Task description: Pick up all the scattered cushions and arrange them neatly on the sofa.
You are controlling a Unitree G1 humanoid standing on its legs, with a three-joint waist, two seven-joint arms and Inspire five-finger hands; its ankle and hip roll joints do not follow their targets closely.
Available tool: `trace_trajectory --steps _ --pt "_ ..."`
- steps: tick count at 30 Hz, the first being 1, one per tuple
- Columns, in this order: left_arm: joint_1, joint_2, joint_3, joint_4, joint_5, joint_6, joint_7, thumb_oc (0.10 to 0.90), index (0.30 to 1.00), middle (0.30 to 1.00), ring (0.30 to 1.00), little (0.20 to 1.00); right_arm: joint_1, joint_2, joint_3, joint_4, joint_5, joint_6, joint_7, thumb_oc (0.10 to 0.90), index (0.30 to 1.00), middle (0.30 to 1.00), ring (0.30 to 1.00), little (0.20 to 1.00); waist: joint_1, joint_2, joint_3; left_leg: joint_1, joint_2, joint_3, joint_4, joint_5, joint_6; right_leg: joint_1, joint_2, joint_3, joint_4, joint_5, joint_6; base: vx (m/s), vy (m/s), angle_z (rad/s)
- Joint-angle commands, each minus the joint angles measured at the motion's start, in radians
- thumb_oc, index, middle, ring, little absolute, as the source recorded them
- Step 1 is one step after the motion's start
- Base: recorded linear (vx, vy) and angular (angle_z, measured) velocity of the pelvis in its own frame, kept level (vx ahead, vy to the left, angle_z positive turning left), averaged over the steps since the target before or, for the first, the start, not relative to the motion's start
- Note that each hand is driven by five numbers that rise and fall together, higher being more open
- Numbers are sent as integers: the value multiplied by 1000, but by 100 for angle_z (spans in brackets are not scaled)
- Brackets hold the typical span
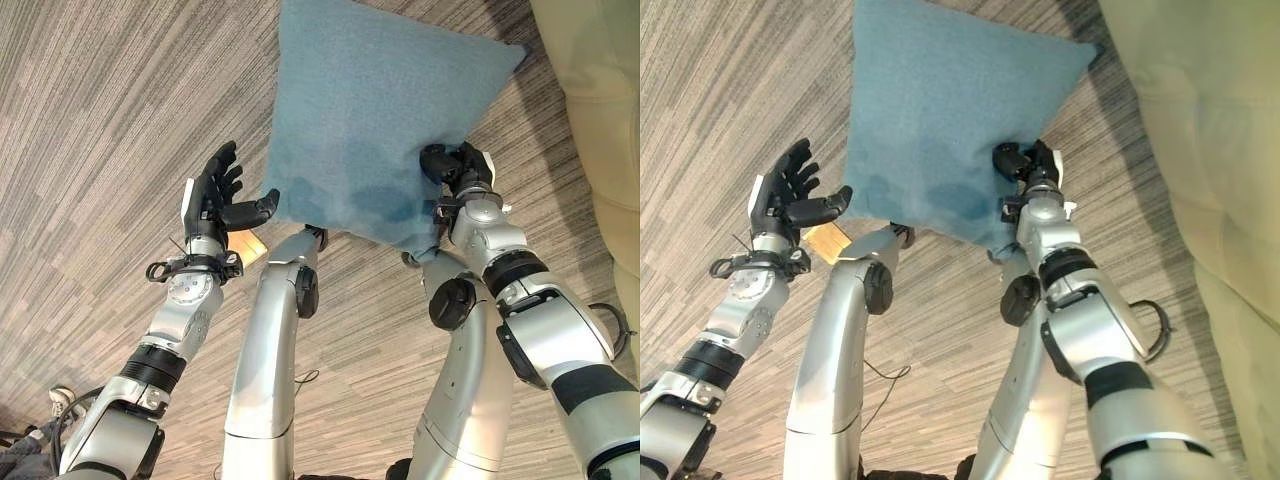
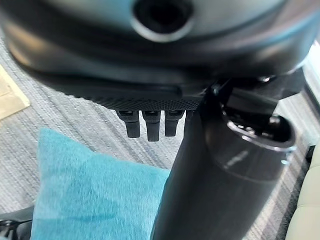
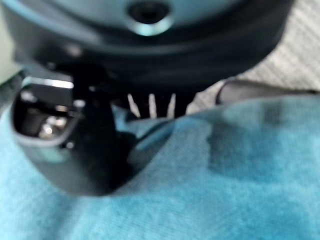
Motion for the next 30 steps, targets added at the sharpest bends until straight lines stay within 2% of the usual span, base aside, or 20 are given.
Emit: trace_trajectory --steps 1,7,8,11,13,16,17,21,24,25,26,27,29,30 --pt "38 -43 14 -72 0 -67 28 800 900 900 900 900 -70 68 47 -91 16 -73 34 400 300 300 300 300 16 98 -31 39 -51 -49 -42 -62 -16 79 22 59 -81 -17 54 -20 -15 14" --pt "19 -63 33 -52 0 -69 38 800 900 900 900 900 -42 74 31 -179 -4 -94 15 400 300 300 300 300 11 74 -32 68 -55 -62 -114 -29 -27 119 31 36 -130 5 67 -33 -18 8" --pt "15 -80 37 -40 5 -66 39 800 900 900 900 900 -26 79 16 -200 -8 -97 10 400 300 300 300 300 4 62 -32 94 -54 -71 -146 -20 -28 147 39 25 -156 13 72 -47 -23 5" --pt "15 -93 39 -38 8 -67 40 800 900 900 900 900 -3 85 -9 -228 -8 -105 5 400 300 300 300 300 -1 54 -32 133 -54 -79 -191 -6 -30 190 46 7 -190 24 79 -59 -6 9" --pt "19 -109 45 -37 19 -63 32 800 900 900 900 900 40 91 -34 -273 -21 -121 -1 400 300 300 300 300 -5 35 -32 210 -54 -95 -273 17 -34 267 58 -21 -253 38 89 -85 -14 7" --pt "25 -116 46 -37 27 -59 27 800 900 900 900 900 59 92 -45 -298 -29 -127 -4 400 300 300 300 300 -7 28 -32 251 -52 -105 -313 30 -37 311 63 -33 -286 46 90 -68 -30 6" --pt "35 -119 49 -32 32 -56 20 800 900 900 900 900 100 92 -63 -341 -44 -134 -7 400 300 300 300 300 -9 15 -32 305 -51 -122 -364 46 -43 368 70 -48 -329 56 93 -55 -39 7" --pt "63 -129 61 -31 43 -50 6 800 900 900 900 900 172 80 -96 -420 -92 -144 -12 400 300 300 300 300 -5 -7 -39 429 -47 -148 -478 81 -58 493 71 -83 -426 78 97 -59 -34 8" --pt "111 -127 81 -22 52 -41 -18 800 900 900 900 900 275 66 -119 -499 -155 -142 5 400 300 300 300 300 -2 -33 -69 563 -48 -165 -582 109 -69 623 83 -118 -521 100 103 -30 -29 10" --pt "114 -127 81 -23 53 -41 -18 800 900 900 900 900 279 66 -119 -501 -156 -141 5 400 300 300 300 300 -2 -32 -68 569 -48 -166 -586 110 -70 630 83 -120 -525 101 103 -18 -41 6" --pt "138 -117 92 -19 62 -39 -33 800 900 900 900 900 331 51 -129 -519 -183 -139 20 400 300 300 300 300 2 -46 -87 639 -48 -171 -638 123 -76 703 82 -144 -582 112 105 -12 -23 5" --pt "140 -117 92 -20 62 -39 -33 800 900 900 900 900 334 51 -129 -521 -183 -139 20 400 300 300 300 300 2 -45 -85 645 -48 -172 -642 125 -76 709 83 -146 -586 113 105 -14 -33 6" --pt "173 -108 105 -16 68 -33 -50 800 900 900 900 900 393 33 -158 -524 -215 -131 23 400 300 300 300 300 6 -55 -107 753 -48 -180 -722 143 -88 808 87 -173 -654 134 112 0 0 0" --pt "174 -108 105 -17 68 -33 -50 800 900 900 900 900 394 34 -159 -525 -215 -131 23 400 300 300 300 300 7 -54 -104 760 -48 -181 -727 145 -88 815 88 -175 -658 135 113 0 0 0"
